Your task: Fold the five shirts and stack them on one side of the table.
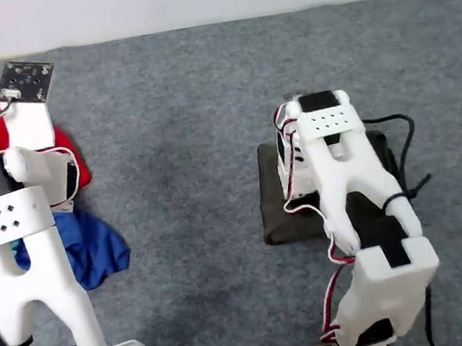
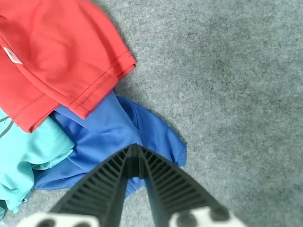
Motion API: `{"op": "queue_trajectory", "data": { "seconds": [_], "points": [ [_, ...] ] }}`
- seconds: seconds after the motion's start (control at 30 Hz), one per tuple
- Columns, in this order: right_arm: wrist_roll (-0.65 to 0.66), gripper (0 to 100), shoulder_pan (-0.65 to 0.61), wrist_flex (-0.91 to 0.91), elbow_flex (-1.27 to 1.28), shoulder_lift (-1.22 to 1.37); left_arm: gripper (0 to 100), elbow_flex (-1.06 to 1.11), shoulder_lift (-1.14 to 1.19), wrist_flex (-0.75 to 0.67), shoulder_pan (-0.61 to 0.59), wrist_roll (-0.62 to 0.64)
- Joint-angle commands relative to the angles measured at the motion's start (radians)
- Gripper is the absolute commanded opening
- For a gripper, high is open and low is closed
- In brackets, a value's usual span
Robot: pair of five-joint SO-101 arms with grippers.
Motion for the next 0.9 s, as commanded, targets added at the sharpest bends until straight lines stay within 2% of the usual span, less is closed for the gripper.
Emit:
{"op": "queue_trajectory", "data": {
  "seconds": [0.0, 0.07, 0.4, 0.63, 0.87],
  "points": [
    [0.0, 1.0, -0.016, 0.108, -0.043, -0.002, 0, -0.005, -0.038, 0.014, -0.003, -0.006],
    [0.002, 1.0, -0.021, 0.153, -0.04, -0.007, 0, -0.005, -0.038, 0.014, -0.002, -0.006],
    [0.009, 1.0, -0.054, 0.151, 0.115, -0.14, 0, -0.005, -0.038, 0.012, 0.0, -0.006],
    [0.005, 1.0, -0.048, 0.101, 0.008, -0.305, 0, -0.005, -0.038, 0.012, 0.0, -0.006],
    [0.0, 1.0, -0.102, 0.001, -0.028, -0.248, 0, -0.005, -0.038, 0.017, 0.002, -0.006]
  ]
}}
